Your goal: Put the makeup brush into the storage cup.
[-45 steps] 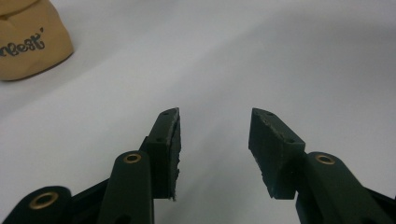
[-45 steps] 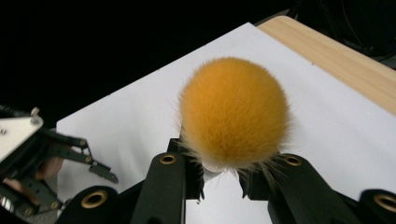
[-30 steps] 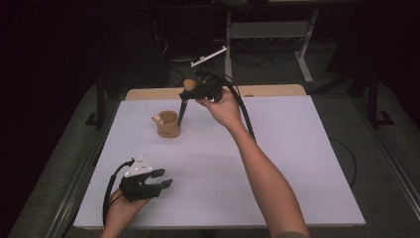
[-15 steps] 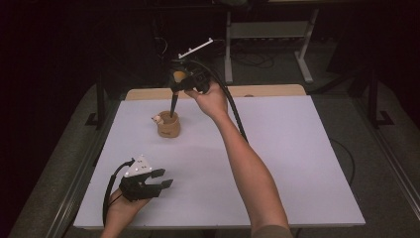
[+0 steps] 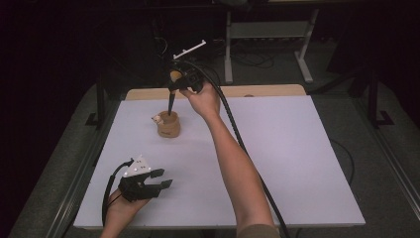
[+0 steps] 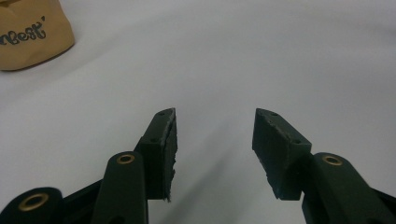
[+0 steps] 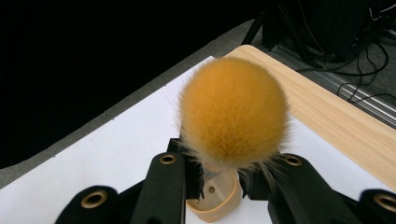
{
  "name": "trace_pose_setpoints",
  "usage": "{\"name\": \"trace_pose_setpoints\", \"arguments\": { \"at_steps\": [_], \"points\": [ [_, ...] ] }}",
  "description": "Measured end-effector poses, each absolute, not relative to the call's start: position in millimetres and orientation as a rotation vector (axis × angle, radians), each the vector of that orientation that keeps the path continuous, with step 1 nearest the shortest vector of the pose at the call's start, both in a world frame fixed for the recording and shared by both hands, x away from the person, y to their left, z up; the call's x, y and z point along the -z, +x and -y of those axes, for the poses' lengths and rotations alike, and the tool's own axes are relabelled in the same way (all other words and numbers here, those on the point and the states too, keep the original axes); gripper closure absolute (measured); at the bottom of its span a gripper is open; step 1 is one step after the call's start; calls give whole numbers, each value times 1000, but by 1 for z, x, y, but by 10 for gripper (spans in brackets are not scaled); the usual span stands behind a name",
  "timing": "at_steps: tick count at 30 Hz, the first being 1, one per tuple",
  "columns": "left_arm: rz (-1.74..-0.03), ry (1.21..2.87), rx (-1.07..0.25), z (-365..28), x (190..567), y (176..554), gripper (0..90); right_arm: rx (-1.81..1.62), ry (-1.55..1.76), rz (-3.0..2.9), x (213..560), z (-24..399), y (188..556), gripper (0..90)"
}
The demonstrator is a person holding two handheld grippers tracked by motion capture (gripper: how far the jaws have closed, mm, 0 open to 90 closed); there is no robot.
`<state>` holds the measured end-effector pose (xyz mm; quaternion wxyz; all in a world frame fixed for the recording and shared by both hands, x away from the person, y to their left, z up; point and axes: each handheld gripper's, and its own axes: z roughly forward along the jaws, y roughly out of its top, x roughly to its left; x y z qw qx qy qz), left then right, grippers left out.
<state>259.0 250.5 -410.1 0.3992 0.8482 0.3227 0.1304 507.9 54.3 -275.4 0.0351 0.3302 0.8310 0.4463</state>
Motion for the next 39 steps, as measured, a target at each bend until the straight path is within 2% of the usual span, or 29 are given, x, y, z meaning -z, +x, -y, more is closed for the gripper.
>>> {"name": "trace_pose_setpoints", "arguments": {
  "at_steps": [39],
  "points": [
    [-835, 2115, -326, -250, 411, 259, 443, -1313, 1078, -2583, 326, -74, 507, 723]
  ]
}}
